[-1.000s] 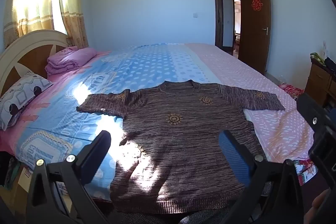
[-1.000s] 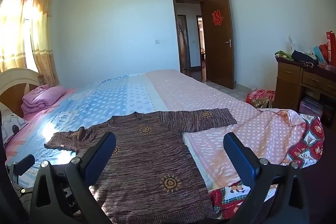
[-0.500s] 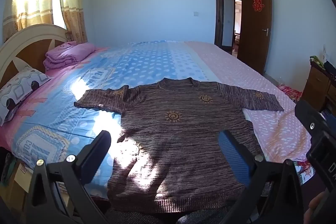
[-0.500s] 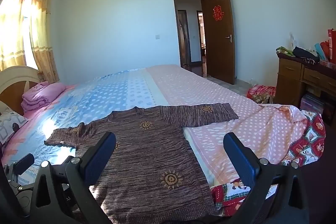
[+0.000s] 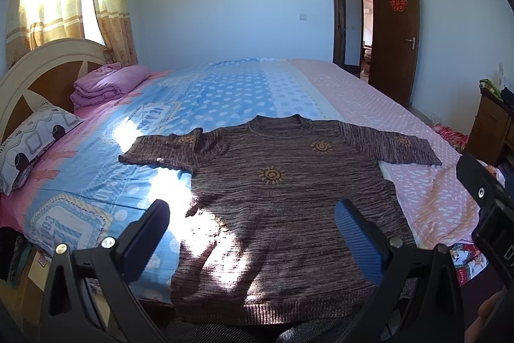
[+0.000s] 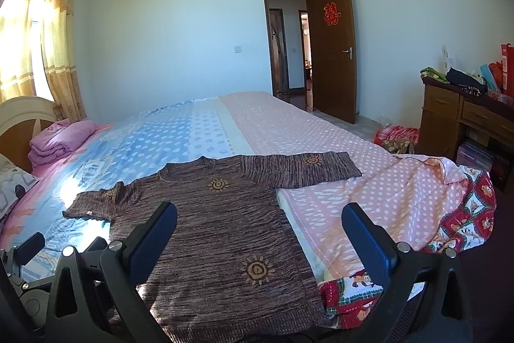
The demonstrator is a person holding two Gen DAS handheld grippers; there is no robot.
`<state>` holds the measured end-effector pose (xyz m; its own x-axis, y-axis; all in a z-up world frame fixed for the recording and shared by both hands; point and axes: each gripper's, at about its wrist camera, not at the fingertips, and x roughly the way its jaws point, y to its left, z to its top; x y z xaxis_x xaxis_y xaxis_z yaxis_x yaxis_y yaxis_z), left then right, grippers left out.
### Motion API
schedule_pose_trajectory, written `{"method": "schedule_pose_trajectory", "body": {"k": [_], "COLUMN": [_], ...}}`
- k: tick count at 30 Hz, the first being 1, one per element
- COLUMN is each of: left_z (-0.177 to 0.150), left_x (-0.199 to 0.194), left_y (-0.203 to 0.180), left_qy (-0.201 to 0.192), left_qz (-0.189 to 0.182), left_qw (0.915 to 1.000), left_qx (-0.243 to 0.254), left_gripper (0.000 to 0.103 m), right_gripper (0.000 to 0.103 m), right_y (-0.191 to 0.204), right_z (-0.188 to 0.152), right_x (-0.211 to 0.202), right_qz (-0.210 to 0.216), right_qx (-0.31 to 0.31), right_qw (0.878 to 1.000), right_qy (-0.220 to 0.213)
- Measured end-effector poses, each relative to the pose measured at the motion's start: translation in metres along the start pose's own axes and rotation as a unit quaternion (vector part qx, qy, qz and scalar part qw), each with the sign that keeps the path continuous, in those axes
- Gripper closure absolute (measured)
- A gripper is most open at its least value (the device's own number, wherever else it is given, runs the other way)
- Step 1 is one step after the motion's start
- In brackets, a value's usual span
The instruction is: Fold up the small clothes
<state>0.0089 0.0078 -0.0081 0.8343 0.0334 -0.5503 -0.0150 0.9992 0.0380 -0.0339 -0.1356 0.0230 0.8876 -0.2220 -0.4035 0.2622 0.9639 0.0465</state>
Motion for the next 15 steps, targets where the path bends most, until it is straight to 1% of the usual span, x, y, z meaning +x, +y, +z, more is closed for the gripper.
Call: {"method": "schedule_pose_trajectory", "body": {"k": [15], "left_z": [0.0006], "left_x": [-0.0008], "left_y": [-0.002], "left_qy": [-0.001], "left_qz": [-0.003], "left_qw": [1.0], "left_qx": [0.006], "left_gripper": [0.0], "right_gripper": [0.001], "right_y": [-0.0004], "right_z": [-0.0008], "right_x": [0.0076], "right_qz": [-0.008], "right_qx": [-0.004], "right_qw": [1.0], "right_qy": [0.018]}}
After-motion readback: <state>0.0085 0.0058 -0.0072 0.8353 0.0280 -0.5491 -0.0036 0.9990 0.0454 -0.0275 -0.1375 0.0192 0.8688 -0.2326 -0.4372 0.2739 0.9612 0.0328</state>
